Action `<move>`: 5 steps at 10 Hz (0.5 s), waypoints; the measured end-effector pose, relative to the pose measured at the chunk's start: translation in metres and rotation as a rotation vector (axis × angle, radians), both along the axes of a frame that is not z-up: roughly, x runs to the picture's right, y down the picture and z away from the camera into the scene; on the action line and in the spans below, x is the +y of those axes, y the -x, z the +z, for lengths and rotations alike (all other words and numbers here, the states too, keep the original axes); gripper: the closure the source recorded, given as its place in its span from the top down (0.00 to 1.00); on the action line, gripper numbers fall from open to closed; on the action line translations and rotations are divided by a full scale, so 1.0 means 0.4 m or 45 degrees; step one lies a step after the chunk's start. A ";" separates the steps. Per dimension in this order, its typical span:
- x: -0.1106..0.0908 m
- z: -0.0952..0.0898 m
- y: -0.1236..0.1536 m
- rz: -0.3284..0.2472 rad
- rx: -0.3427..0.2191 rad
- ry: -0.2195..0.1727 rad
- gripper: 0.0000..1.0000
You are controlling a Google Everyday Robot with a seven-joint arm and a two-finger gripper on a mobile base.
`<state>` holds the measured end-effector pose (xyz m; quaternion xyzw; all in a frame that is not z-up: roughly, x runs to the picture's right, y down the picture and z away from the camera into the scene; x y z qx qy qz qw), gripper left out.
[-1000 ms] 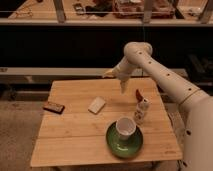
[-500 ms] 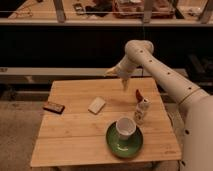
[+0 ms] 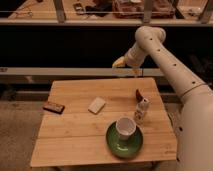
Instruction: Place the pepper in the ceramic cup
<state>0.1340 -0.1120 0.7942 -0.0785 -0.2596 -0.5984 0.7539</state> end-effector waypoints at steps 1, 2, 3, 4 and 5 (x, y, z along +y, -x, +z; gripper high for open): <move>0.000 -0.010 -0.031 -0.094 0.004 -0.004 0.80; -0.001 -0.017 -0.048 -0.155 0.005 -0.005 0.80; -0.001 -0.023 -0.062 -0.215 0.004 -0.005 0.80; -0.002 -0.025 -0.064 -0.234 0.003 -0.005 0.80; -0.002 -0.025 -0.063 -0.235 0.002 -0.004 0.80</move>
